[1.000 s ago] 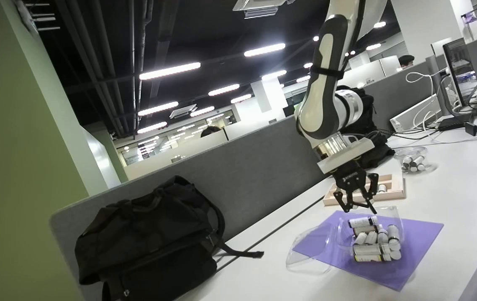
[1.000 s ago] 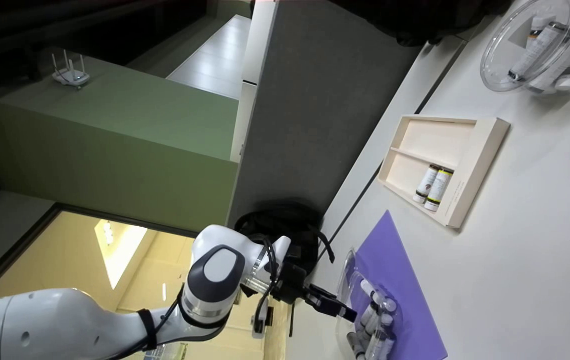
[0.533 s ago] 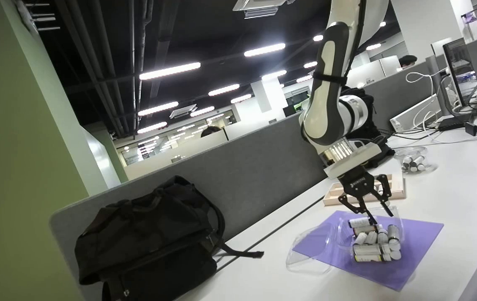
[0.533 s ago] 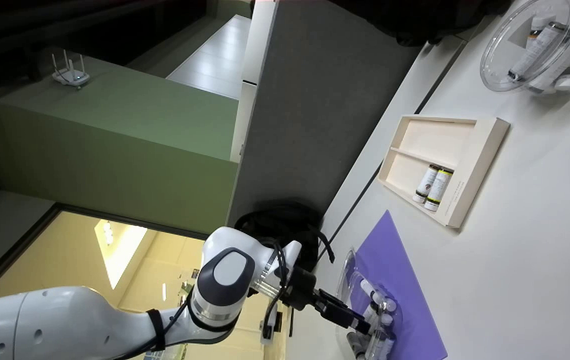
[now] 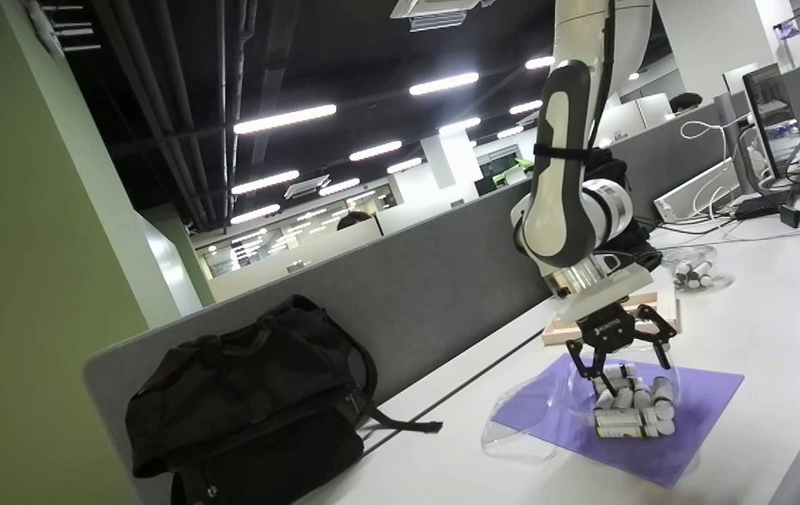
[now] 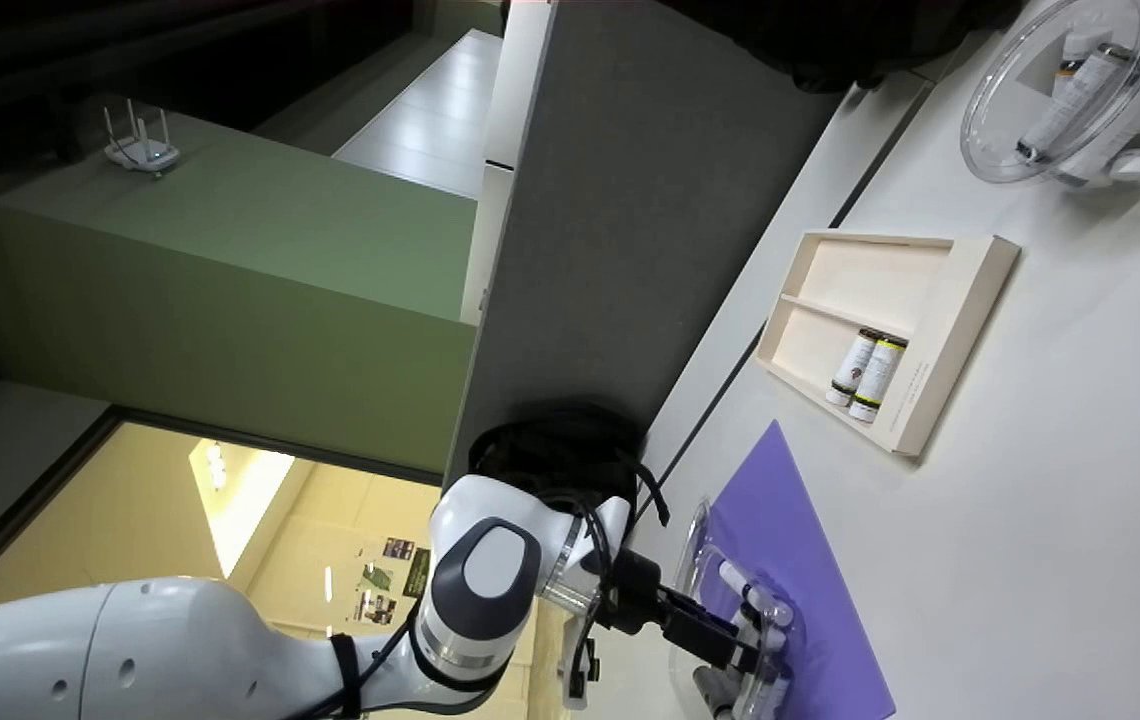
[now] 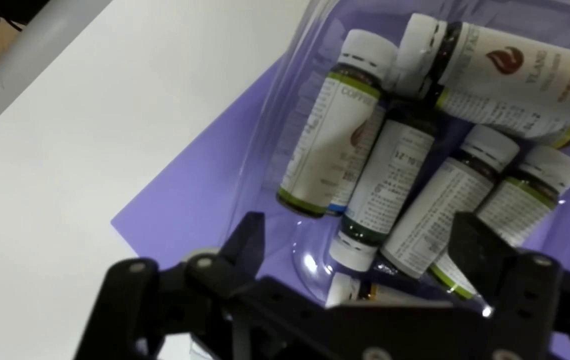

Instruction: Remove two bottles from the clear container and put them on the table

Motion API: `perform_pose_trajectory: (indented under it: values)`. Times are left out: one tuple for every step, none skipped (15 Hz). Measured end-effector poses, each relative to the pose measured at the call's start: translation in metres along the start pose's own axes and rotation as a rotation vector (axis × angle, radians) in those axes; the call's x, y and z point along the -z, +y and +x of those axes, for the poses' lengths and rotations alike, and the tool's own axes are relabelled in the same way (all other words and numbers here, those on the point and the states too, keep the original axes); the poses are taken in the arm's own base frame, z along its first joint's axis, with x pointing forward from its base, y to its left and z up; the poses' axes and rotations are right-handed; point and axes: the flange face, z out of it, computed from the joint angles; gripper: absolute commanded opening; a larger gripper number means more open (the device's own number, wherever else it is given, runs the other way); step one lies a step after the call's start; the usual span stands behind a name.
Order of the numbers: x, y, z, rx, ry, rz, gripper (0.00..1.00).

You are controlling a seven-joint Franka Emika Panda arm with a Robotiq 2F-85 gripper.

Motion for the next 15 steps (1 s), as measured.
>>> perform_pose_trajectory:
  values:
    - [-0.003,0.000,0.000,0.001,0.004,0.003,1.00]
    - [-0.005,0.000,0.000,0.001,0.009,0.006,1.00]
    - [-0.008,0.000,0.002,0.000,0.019,0.013,1.00]
    - [-0.009,-0.001,0.003,0.000,0.028,0.021,1.00]
    - [-0.010,0.000,0.003,-0.003,0.027,0.022,1.00]
    - [-0.011,0.000,0.003,-0.007,0.022,0.021,1.00]
    - [-0.011,0.000,0.003,-0.010,0.021,0.022,1.00]
    - [-0.011,-0.001,0.004,-0.009,0.028,0.026,1.00]
    - [-0.011,-0.002,0.006,-0.003,0.052,0.037,1.00]
    - [-0.010,-0.003,0.007,0.010,0.095,0.053,1.00]
    - [-0.012,-0.004,0.007,0.024,0.133,0.062,1.00]
    - [-0.015,-0.004,0.003,0.035,0.157,0.062,1.00]
    - [-0.017,-0.005,0.000,0.045,0.177,0.059,1.00]
    - [-0.019,-0.005,-0.003,0.051,0.178,0.050,1.00]
    - [-0.022,-0.005,-0.006,0.051,0.157,0.030,1.00]
